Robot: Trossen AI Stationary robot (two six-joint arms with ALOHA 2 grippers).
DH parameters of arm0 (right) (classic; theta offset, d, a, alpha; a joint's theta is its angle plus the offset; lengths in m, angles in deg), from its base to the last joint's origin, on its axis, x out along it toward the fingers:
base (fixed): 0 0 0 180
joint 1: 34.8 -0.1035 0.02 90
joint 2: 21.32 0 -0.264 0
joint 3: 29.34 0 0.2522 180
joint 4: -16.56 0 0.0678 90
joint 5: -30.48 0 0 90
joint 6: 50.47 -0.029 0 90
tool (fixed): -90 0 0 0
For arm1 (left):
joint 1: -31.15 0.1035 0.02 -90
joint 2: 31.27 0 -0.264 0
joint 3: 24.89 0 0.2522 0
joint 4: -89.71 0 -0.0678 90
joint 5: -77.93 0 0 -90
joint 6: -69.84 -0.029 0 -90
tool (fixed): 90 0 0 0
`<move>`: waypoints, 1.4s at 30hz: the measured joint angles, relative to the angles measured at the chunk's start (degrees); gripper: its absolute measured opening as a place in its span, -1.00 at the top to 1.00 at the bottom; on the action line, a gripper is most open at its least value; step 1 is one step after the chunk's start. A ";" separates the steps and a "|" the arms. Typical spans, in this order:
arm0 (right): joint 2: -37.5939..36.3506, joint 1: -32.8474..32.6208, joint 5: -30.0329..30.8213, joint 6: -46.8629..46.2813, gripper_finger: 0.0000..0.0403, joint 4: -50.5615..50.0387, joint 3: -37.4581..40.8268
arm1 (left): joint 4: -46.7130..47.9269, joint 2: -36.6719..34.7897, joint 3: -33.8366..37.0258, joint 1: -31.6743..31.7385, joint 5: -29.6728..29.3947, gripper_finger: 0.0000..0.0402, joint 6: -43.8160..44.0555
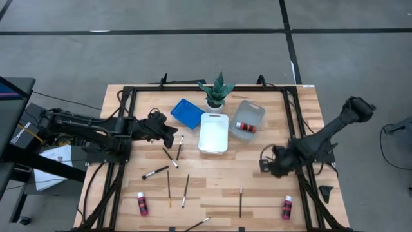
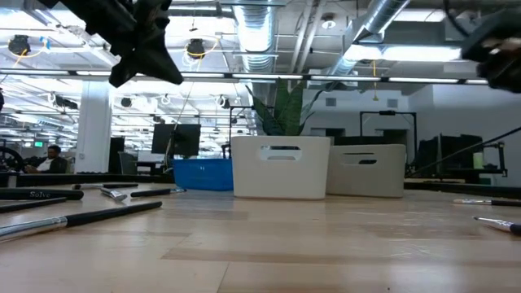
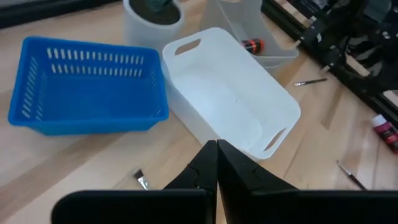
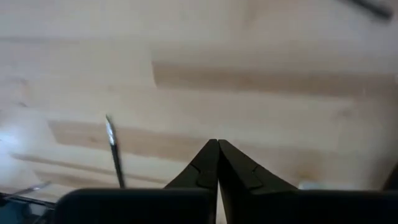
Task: Pick & Place Paint Supplies
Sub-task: Put the pink paint bottle into the gray bin
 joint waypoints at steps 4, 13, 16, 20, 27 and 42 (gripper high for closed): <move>6.90 -2.22 -3.17 0.04 0.90 -0.40 -4.21 | -1.25 0.00 -0.02 0.00 0.00 1.00 -2.61; 21.57 -6.06 -14.63 0.85 0.46 -7.39 -12.18 | -2.75 0.00 0.00 0.02 1.49 1.00 -6.10; 24.21 -9.55 -18.36 -2.03 0.27 -4.13 -12.92 | -2.83 0.00 0.00 0.02 1.65 1.00 -6.14; 27.72 -12.59 -20.72 -3.31 0.06 -2.26 -15.27 | -3.15 0.00 0.00 0.04 3.33 1.00 -7.41; 33.53 -15.28 -22.98 -3.75 -0.05 -2.79 -18.66 | -3.64 0.00 0.00 0.04 4.64 1.00 -7.39; 41.85 -16.98 -22.50 -3.83 -0.02 6.93 -20.26 | -4.18 0.00 0.00 5.86 11.35 1.00 -7.43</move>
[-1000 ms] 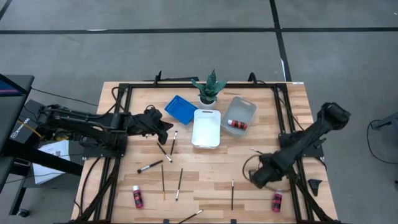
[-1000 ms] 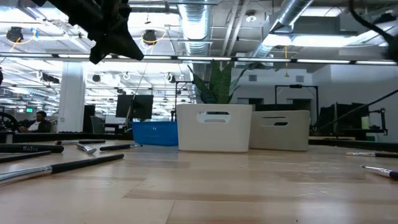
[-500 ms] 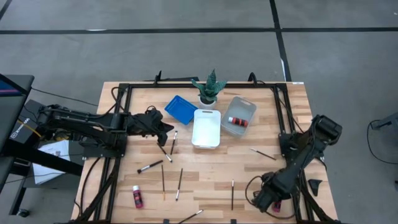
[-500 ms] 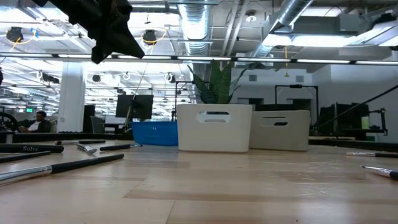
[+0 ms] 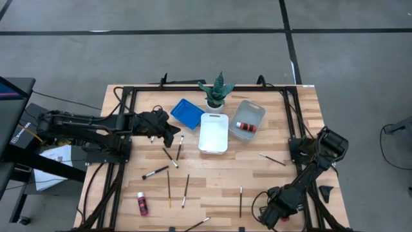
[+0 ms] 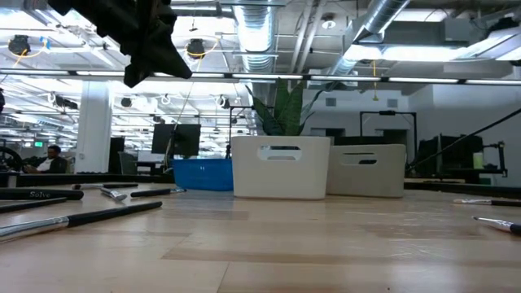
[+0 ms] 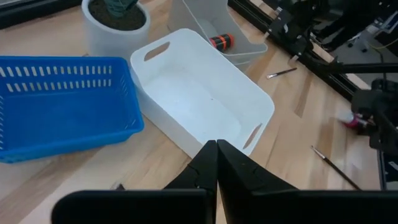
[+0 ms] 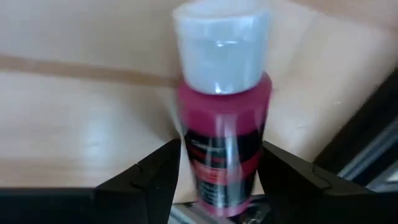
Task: Pick & Place Paint Supplies
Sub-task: Put the pink paint bottle into the gray bin
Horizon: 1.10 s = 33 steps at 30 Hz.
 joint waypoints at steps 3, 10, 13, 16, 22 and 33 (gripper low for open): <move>0.05 1.16 0.98 0.25 -0.02 0.72 -0.06 | -0.11 0.00 -0.01 0.80 0.74 1.00 0.06; -1.54 4.67 7.20 2.23 -0.02 -4.25 -0.04 | -0.51 0.00 0.00 2.37 0.77 1.00 0.06; -1.68 5.69 8.61 3.50 -0.02 -4.15 0.06 | -1.02 0.00 -0.02 2.73 1.74 1.00 0.05; -1.70 6.26 9.04 3.60 -0.01 -4.30 0.04 | -1.01 0.00 -0.01 2.75 1.77 1.00 0.06; -1.72 5.93 9.23 3.48 0.02 -4.12 0.04 | -1.01 0.00 -0.01 2.77 1.74 1.00 -0.05; -1.76 7.74 10.73 4.72 0.09 -5.68 0.04 | -1.01 0.00 0.00 2.82 1.74 1.00 -0.35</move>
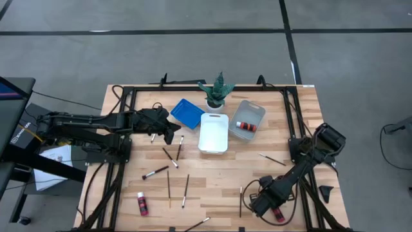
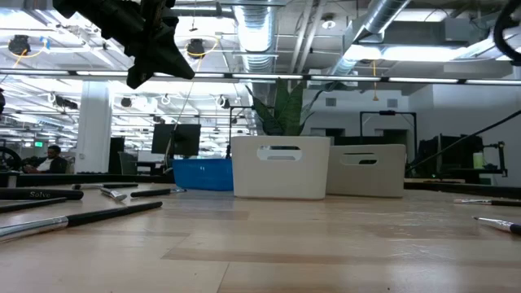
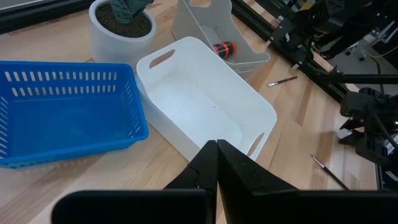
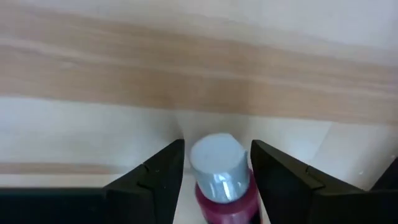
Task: Pick & Place Paint Supplies
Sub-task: Put the pink paint bottle into the gray bin
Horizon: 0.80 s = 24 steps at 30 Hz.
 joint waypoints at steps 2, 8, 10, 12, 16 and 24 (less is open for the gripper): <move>0.00 0.47 0.42 0.37 0.10 -0.21 0.00 | 0.00 0.00 0.00 0.00 0.00 1.00 0.00; -0.02 0.42 0.92 0.27 0.16 -0.15 0.00 | 0.00 0.00 0.00 0.00 -0.02 1.00 0.00; -0.02 0.09 0.84 0.25 0.21 -0.11 0.00 | 0.00 0.00 0.00 0.00 -0.02 1.00 0.00; -0.02 -0.31 0.59 0.26 0.29 0.04 0.00 | 0.00 0.00 0.00 0.00 -0.02 1.00 -0.03; -0.02 -1.27 -0.32 0.23 0.39 -0.19 0.00 | 0.00 0.00 0.00 0.00 -0.02 1.00 -0.16; -0.15 -1.67 -0.65 0.27 0.36 0.01 0.00 | 0.00 0.00 0.00 0.00 -0.04 1.00 -0.20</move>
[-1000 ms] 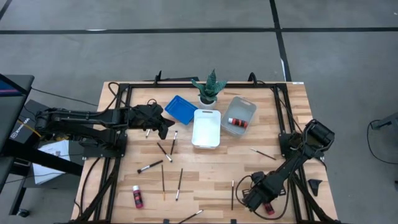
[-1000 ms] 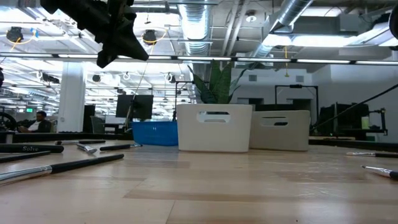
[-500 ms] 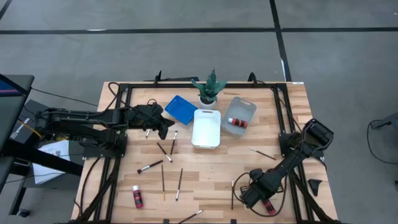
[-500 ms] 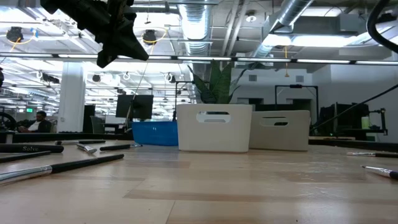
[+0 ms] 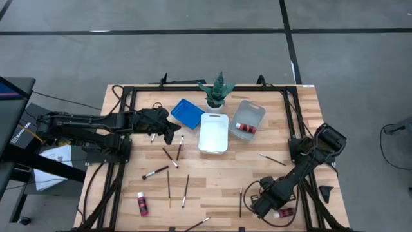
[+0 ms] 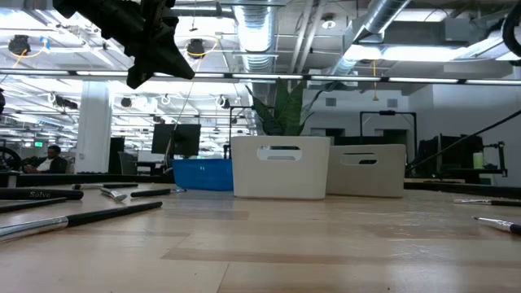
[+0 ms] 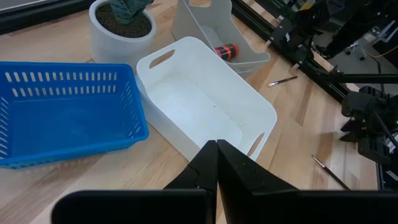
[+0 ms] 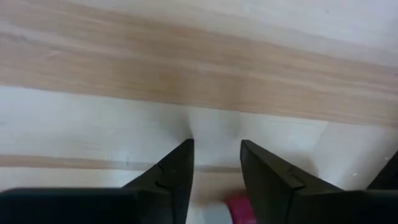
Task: Pick & Place Paint Supplies
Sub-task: Put the pink paint bottle into the gray bin
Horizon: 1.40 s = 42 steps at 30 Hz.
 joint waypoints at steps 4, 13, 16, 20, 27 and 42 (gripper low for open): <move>-1.11 0.00 0.24 0.76 0.26 -0.27 0.00 | 0.00 0.00 -0.01 0.00 0.00 1.00 0.02; -7.79 -3.52 6.67 10.24 0.04 -1.01 0.02 | 0.00 0.00 -0.02 0.00 0.00 1.00 0.20; -10.25 -6.41 9.28 16.46 0.01 1.08 0.02 | 0.00 0.00 -0.01 0.00 -0.01 1.00 0.26; -11.35 -10.59 10.31 30.95 0.01 7.58 0.02 | -0.02 0.00 -0.02 0.00 -0.02 1.00 0.44; -11.39 -15.89 11.74 54.76 0.07 3.66 -0.68 | -0.11 0.00 -0.01 0.00 -0.03 1.00 3.50; -9.33 -19.74 22.99 82.20 0.11 7.80 -0.59 | -0.55 0.00 -0.01 -0.48 -4.26 1.00 5.03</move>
